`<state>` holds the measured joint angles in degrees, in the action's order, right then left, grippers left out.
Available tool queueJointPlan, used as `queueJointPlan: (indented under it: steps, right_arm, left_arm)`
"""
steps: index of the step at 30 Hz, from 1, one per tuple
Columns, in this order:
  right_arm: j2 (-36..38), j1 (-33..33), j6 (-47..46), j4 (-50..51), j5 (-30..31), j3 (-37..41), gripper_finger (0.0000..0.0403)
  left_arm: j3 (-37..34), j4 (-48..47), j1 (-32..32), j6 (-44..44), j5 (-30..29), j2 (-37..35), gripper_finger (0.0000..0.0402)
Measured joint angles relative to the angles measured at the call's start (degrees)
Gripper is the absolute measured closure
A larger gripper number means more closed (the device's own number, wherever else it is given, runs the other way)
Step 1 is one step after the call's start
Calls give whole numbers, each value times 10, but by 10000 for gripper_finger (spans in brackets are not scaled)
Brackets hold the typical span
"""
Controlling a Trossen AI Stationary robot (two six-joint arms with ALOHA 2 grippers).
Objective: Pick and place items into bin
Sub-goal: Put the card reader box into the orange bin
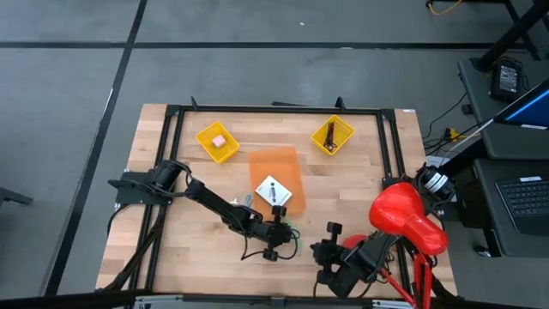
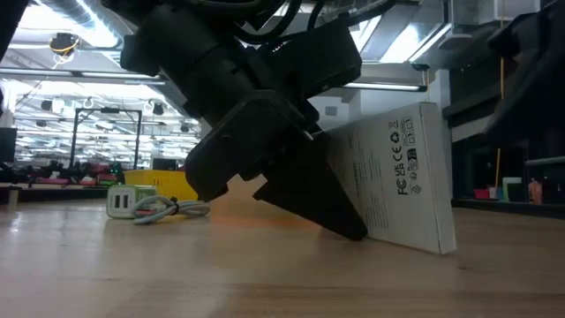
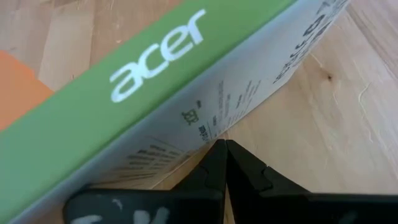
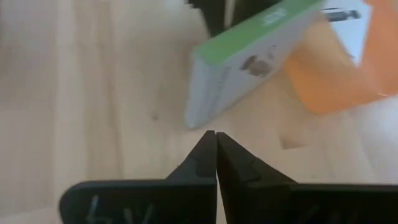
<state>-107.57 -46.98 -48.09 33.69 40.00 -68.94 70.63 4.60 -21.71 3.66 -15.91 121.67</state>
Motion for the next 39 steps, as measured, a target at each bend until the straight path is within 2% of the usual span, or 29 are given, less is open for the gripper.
queueJointPlan:
  steps: [3,12,15,23,27,32,39]
  right_arm:
    - [0,0,-26,19,16,0,403]
    - [5,3,-57,26,1,1,395]
    - [6,4,-60,23,-5,1,365]
    - [7,5,-89,-2,-6,1,241]
    - [7,6,-88,-32,-7,1,194]
    - [7,9,-88,-64,-6,1,167]
    - [7,23,-100,-68,-6,1,164]
  left_arm:
    - [0,0,0,0,0,0,400]
    - [0,0,0,0,1,0,400]
    - [0,0,0,0,1,0,400]
    - [0,0,0,0,1,0,400]
    - [0,0,0,0,1,0,400]
    - [0,-1,0,0,1,0,400]
    - [0,-1,0,0,1,-1,400]
